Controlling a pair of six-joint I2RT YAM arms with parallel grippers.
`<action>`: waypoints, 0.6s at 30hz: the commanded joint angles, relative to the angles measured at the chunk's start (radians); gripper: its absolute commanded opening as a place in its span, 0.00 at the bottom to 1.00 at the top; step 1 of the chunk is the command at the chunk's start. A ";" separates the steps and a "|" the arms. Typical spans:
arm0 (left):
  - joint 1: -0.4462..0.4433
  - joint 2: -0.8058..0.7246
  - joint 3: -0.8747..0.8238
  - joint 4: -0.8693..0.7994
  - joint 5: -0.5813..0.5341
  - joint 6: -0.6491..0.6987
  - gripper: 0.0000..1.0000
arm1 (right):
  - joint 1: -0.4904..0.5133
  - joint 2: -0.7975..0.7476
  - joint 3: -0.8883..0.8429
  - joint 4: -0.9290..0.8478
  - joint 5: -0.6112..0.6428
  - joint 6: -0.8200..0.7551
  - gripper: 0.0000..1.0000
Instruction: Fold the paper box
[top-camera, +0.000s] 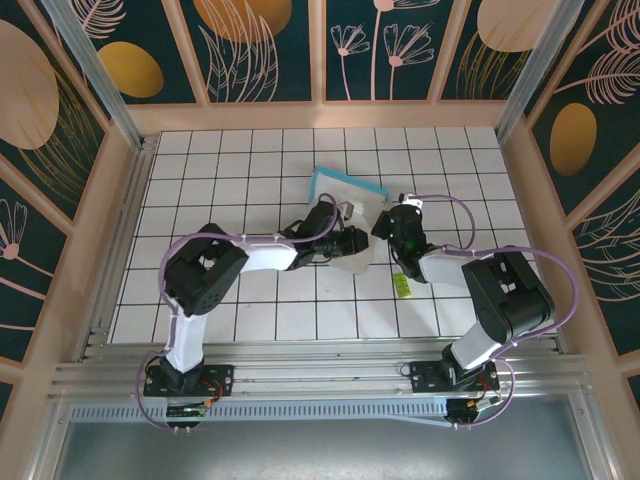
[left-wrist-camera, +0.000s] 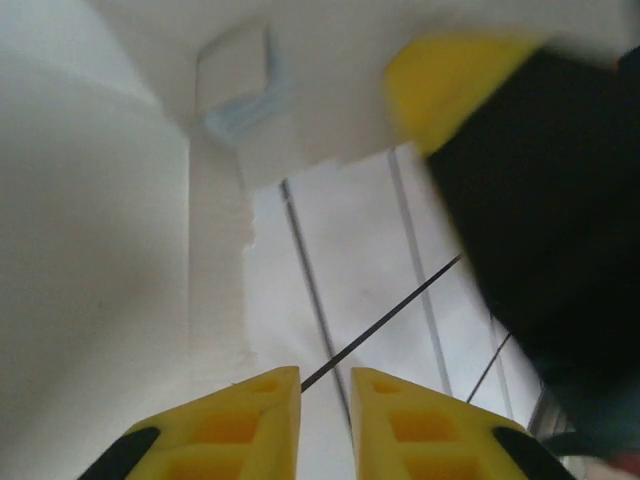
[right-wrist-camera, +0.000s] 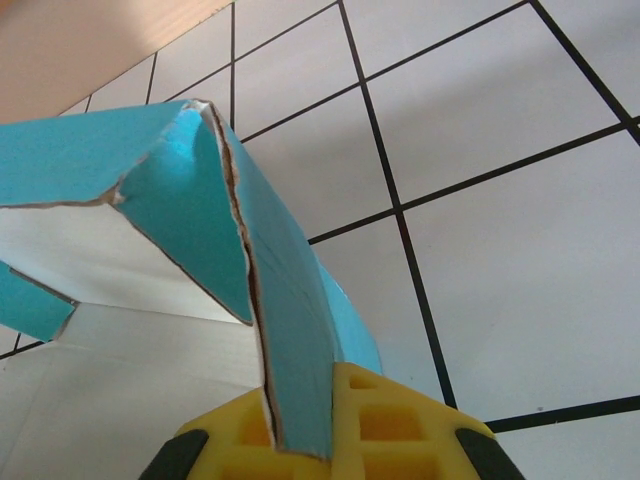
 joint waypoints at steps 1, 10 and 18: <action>0.023 -0.136 -0.045 0.080 -0.101 0.000 0.23 | 0.022 0.019 -0.019 -0.100 0.006 -0.023 0.05; 0.172 -0.385 0.100 -0.390 -0.449 0.101 0.34 | 0.026 0.015 -0.013 -0.102 0.010 -0.028 0.06; 0.351 -0.128 0.463 -0.690 -0.124 0.260 0.36 | 0.031 0.014 0.003 -0.107 0.002 -0.037 0.05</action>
